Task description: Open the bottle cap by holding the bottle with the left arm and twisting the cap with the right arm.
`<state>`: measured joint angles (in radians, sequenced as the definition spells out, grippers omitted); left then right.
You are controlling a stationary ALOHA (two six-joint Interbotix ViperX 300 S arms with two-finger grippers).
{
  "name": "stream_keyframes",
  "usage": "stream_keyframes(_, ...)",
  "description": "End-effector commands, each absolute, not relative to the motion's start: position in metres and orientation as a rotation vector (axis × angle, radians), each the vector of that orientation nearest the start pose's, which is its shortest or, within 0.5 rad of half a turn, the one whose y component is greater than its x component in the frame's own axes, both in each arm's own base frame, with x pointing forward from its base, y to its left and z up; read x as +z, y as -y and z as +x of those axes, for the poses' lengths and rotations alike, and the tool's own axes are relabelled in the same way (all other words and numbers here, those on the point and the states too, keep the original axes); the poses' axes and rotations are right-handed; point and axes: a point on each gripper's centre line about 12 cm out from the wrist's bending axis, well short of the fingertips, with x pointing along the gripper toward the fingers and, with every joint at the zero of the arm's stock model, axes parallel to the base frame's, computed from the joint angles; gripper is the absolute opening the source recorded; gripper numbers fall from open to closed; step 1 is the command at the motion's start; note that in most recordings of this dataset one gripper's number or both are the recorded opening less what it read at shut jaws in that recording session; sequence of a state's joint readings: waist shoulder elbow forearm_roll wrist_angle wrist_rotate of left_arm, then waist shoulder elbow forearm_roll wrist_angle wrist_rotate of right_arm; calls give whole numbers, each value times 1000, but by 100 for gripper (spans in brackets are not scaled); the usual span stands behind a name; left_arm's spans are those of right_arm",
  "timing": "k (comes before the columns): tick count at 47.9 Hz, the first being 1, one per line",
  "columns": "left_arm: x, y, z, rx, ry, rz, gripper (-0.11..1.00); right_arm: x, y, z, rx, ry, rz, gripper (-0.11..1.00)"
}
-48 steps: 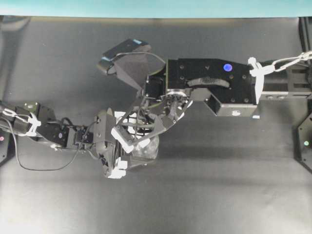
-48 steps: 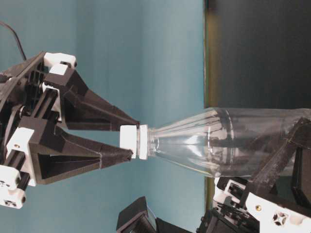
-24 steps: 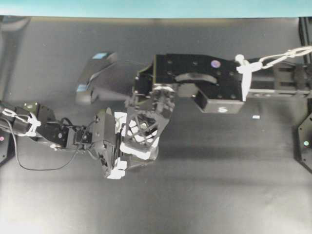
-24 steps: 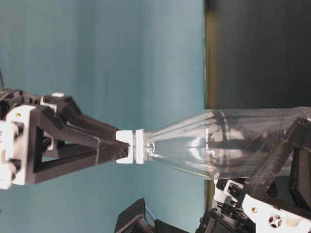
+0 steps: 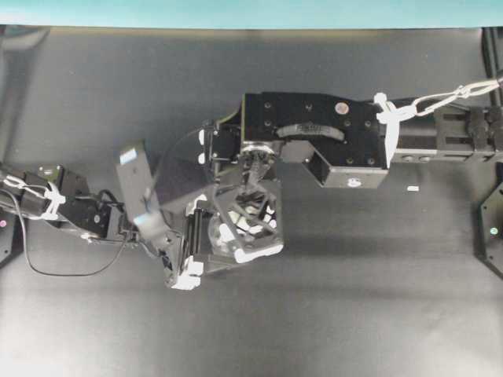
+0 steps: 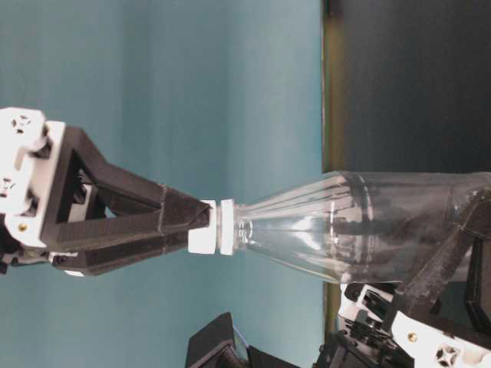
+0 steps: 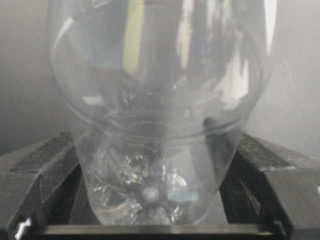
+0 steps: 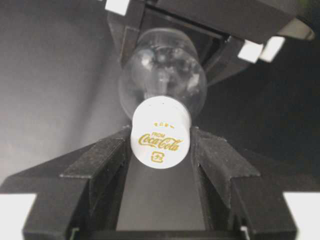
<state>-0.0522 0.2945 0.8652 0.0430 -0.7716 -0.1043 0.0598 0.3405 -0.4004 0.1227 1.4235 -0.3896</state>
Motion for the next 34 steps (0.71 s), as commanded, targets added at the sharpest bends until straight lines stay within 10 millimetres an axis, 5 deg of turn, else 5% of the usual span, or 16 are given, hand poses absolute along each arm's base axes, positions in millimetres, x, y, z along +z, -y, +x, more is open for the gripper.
stream_keyframes(1, 79, 24, 374, -70, -389, -69, 81, 293, -59, 475, 476, -1294, -348, 37)
stream_keyframes(34, 80, 24, 375, -70, -390, -70, 81, 282, -59, 465, 466, -1283, -363, 37)
